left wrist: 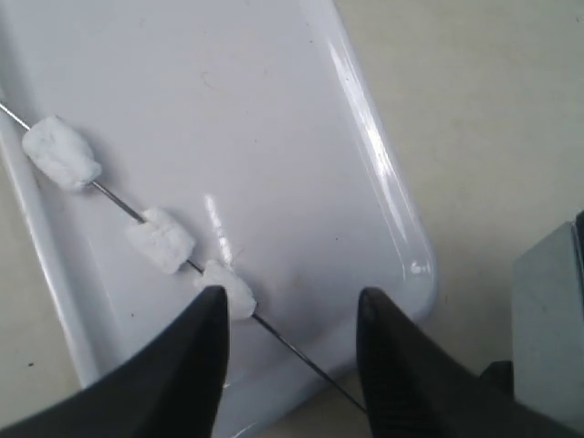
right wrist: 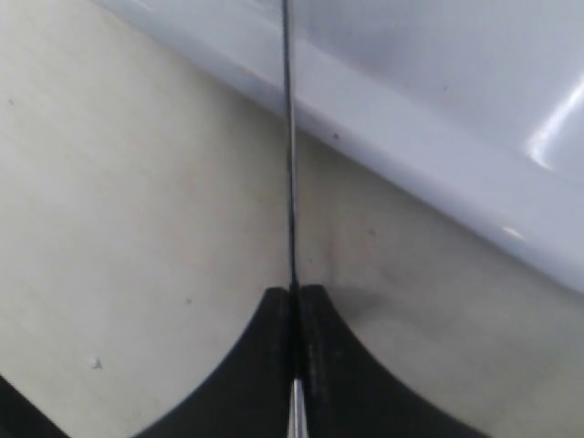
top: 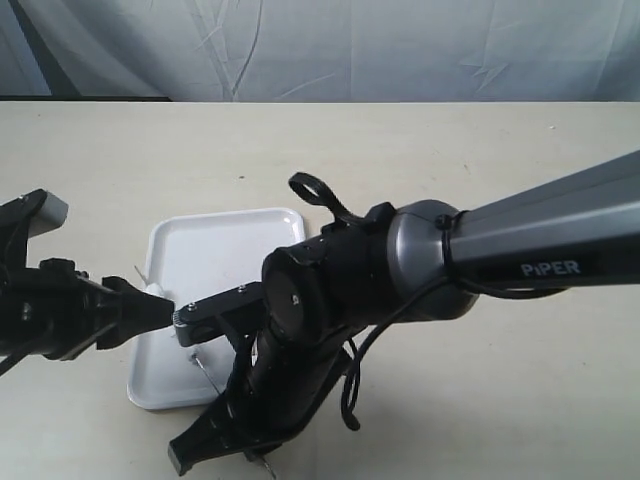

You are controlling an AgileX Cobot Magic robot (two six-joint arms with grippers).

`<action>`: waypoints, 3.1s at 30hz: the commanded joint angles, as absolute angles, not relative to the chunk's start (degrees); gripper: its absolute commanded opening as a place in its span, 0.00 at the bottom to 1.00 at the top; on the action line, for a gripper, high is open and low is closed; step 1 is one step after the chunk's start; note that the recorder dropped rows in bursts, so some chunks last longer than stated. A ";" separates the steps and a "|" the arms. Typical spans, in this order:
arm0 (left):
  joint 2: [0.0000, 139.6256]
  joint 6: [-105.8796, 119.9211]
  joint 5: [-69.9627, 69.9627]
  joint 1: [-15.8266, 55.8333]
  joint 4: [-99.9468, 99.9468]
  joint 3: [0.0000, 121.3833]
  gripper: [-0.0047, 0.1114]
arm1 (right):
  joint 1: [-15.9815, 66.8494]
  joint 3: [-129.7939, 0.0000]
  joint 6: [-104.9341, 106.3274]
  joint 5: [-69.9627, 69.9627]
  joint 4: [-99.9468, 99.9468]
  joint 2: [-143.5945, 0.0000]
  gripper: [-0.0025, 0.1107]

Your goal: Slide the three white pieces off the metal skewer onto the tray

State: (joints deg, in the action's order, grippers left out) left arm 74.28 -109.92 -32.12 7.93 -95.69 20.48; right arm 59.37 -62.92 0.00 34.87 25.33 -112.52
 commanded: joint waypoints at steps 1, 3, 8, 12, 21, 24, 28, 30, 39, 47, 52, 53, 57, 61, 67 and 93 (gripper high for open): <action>73.96 -114.04 -29.78 8.16 -94.45 20.22 0.42 | 59.37 -63.12 -0.82 35.56 23.32 -109.98 0.02; 73.96 -115.34 -29.59 8.16 -94.34 20.22 0.42 | 59.37 -63.12 -2.92 35.56 21.44 -109.20 0.02; 73.96 -117.81 -30.05 8.16 -92.96 20.22 0.42 | 59.37 -63.12 -7.57 37.22 16.27 -108.13 0.02; 73.96 -118.09 -30.96 8.16 -90.69 20.22 0.42 | 59.37 -63.12 -9.21 40.75 12.57 -108.15 0.02; 73.96 -117.84 -29.22 8.16 -89.39 20.22 0.42 | 57.02 -63.12 -9.21 46.63 10.80 -104.36 0.02; 73.96 -117.84 -27.10 8.16 -87.31 20.37 0.43 | 55.96 -63.12 -9.21 47.43 10.80 -101.89 0.02; 73.96 -117.84 -28.43 8.16 -83.94 22.54 0.57 | 55.96 -63.12 -9.21 47.78 10.97 -99.89 0.02; 73.96 -118.11 -29.94 8.16 -82.37 23.56 0.61 | 55.96 -63.12 -9.21 48.28 10.97 -99.50 0.02; 75.04 -119.89 -31.63 8.02 -77.79 24.61 0.62 | 56.06 -63.12 -9.21 49.27 12.07 -98.18 0.02; 84.08 -119.78 -39.04 7.92 -74.14 24.61 0.62 | 56.06 -63.12 -9.09 51.12 12.07 -95.24 0.02; 88.00 -119.53 -39.63 7.92 -69.53 24.61 0.61 | 56.06 -63.12 -9.09 51.21 12.19 -93.92 0.02; 88.27 -119.34 -40.24 7.92 -68.91 24.61 0.61 | 56.06 -63.12 -9.09 51.10 12.19 -93.71 0.02; 88.28 -117.15 -43.22 7.92 -65.42 24.61 0.61 | 56.06 -63.12 -9.09 50.80 12.30 -93.58 0.02; 88.28 -114.39 -45.02 7.92 -59.39 24.61 0.61 | 56.06 -63.12 -9.09 50.91 12.28 -93.58 0.02; 88.28 -113.28 -44.02 7.92 -58.14 24.61 0.61 | 56.06 -63.12 -9.09 51.44 12.28 -93.58 0.02; 88.28 -111.91 -43.37 7.92 -57.88 24.61 0.33 | 56.06 -63.12 -8.49 52.14 14.18 -93.58 0.02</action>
State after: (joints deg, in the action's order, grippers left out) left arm 88.04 -112.26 -43.60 7.93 -57.54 24.51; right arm 56.23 -62.92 -8.93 52.31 14.01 -94.27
